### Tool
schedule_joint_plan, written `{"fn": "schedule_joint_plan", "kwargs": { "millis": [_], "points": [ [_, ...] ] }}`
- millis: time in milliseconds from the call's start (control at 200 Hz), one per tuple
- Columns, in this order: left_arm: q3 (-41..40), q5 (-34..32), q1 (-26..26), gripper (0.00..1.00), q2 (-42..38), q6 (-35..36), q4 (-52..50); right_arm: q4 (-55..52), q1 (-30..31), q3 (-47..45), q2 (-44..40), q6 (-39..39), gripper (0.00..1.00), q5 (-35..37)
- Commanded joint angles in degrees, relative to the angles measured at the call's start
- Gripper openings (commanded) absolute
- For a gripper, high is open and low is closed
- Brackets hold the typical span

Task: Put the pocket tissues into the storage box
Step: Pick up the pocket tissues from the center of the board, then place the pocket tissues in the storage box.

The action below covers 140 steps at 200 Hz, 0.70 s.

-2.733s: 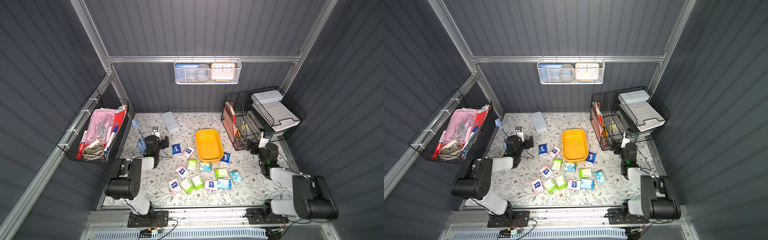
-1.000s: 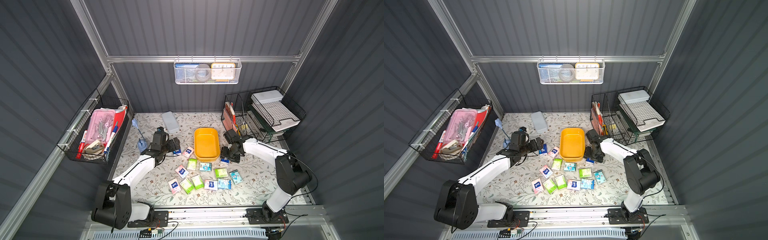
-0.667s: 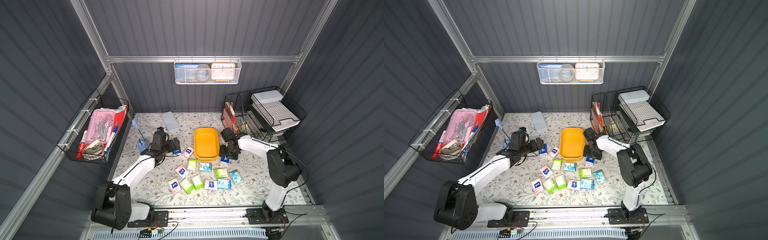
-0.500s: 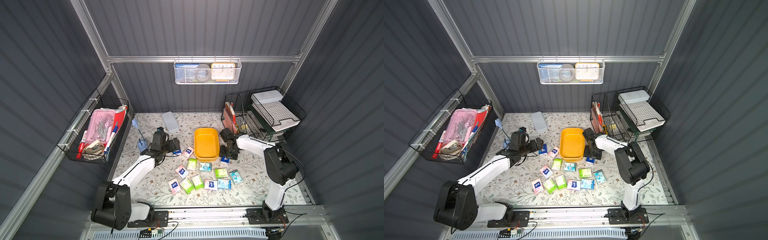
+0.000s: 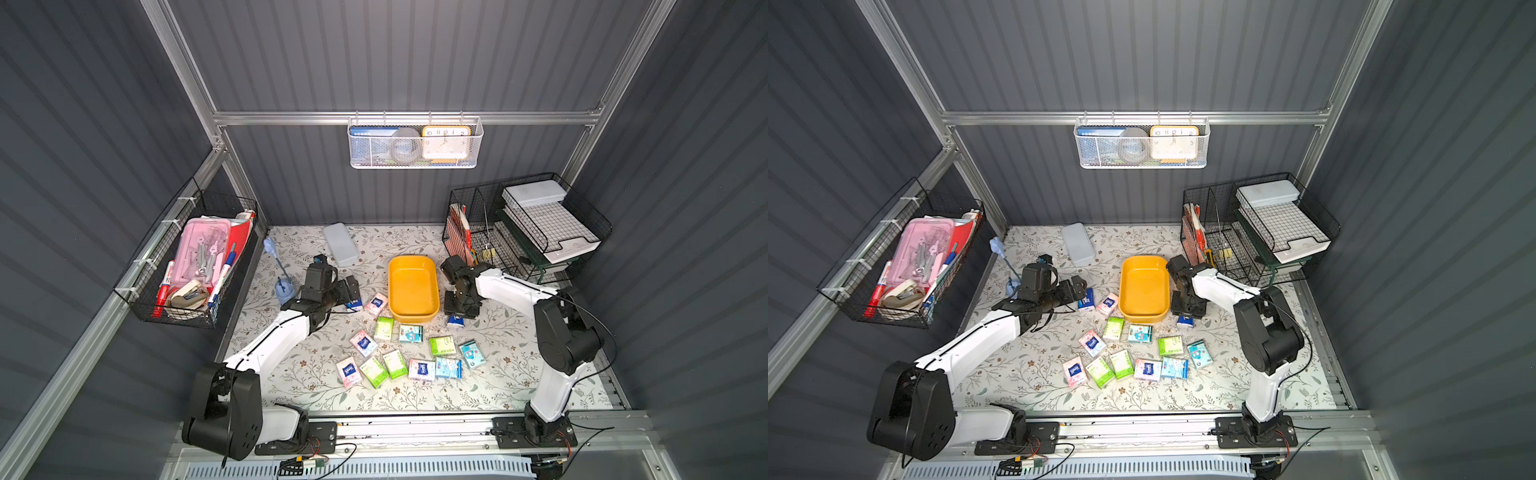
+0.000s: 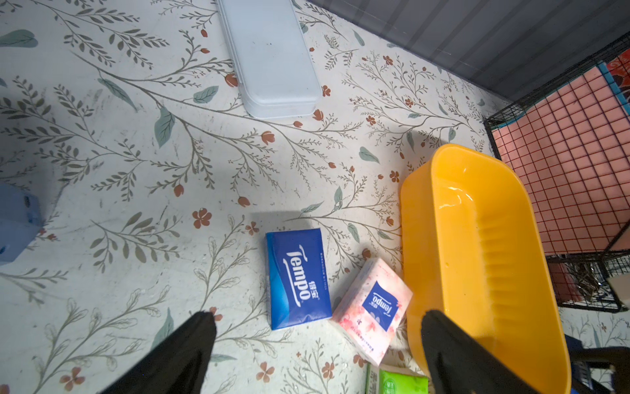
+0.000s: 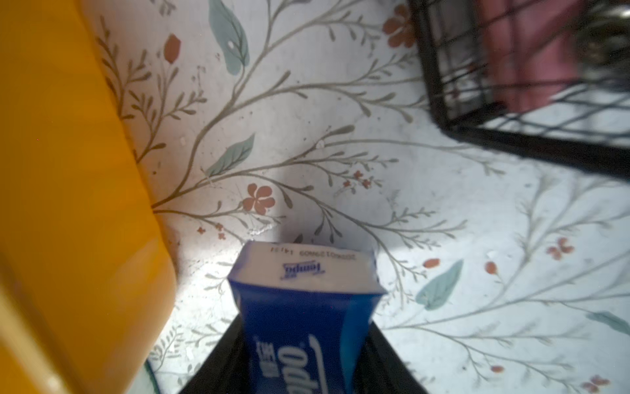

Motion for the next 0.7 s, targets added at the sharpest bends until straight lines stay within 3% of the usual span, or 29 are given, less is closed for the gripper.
{"fn": "schedule_joint_plan", "kwargs": {
  "millis": [0, 260, 695],
  "points": [
    [0.98, 0.83, -0.27, 0.99, 0.78, -0.38, -1.68, -3.58, 0.33, 2.94, -4.05, -2.17, 0.47, 2.13],
    [2.44, 1.54, -0.21, 0.99, 2.61, -2.43, -3.41, -5.39, 1.18, 13.88, -2.54, -6.18, 0.46, 0.62],
    [2.06, 0.75, -0.19, 0.99, 1.87, -1.88, -5.99, -3.99, 4.13, 35.51, 16.50, -9.79, 0.47, 0.45]
  ]
}}
